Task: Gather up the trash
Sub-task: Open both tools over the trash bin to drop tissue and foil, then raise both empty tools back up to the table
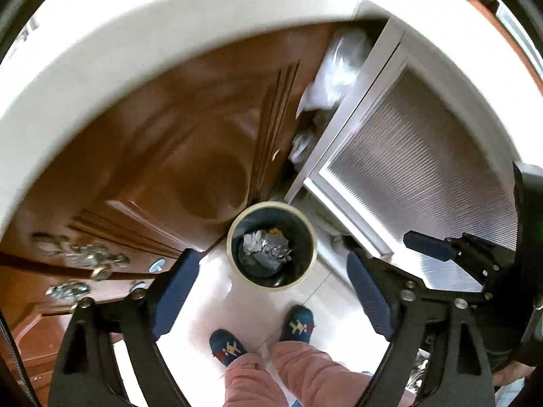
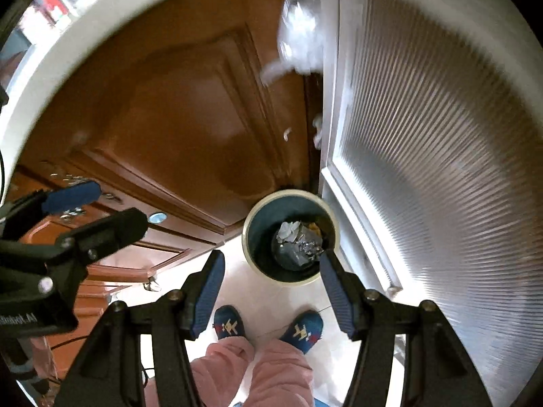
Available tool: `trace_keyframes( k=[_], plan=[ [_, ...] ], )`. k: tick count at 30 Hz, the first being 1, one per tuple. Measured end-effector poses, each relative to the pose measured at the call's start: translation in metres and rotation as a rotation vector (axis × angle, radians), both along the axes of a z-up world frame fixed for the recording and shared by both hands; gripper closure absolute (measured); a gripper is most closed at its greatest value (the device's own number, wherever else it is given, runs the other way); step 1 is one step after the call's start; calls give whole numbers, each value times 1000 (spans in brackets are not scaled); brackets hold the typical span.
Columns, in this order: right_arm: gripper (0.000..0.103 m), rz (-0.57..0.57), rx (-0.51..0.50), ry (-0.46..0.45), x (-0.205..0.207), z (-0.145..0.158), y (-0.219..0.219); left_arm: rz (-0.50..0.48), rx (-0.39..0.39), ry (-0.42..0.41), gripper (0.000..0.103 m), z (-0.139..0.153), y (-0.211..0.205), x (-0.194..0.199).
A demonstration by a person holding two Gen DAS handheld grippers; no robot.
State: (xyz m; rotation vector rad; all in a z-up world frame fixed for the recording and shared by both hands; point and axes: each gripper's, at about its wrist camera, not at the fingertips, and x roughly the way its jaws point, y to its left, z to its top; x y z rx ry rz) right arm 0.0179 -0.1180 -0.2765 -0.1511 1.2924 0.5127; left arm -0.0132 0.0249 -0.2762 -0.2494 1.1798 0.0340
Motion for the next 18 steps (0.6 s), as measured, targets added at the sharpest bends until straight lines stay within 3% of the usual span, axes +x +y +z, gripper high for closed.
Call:
trace_keyframes(
  k=[6, 18],
  plan=[
    [44, 46, 10, -74, -9, 61, -10, 37, -13, -79, 11, 64, 6, -13],
    [44, 122, 86, -304, -4, 177, -22, 48, 57, -300, 10, 192, -9, -13]
  ],
)
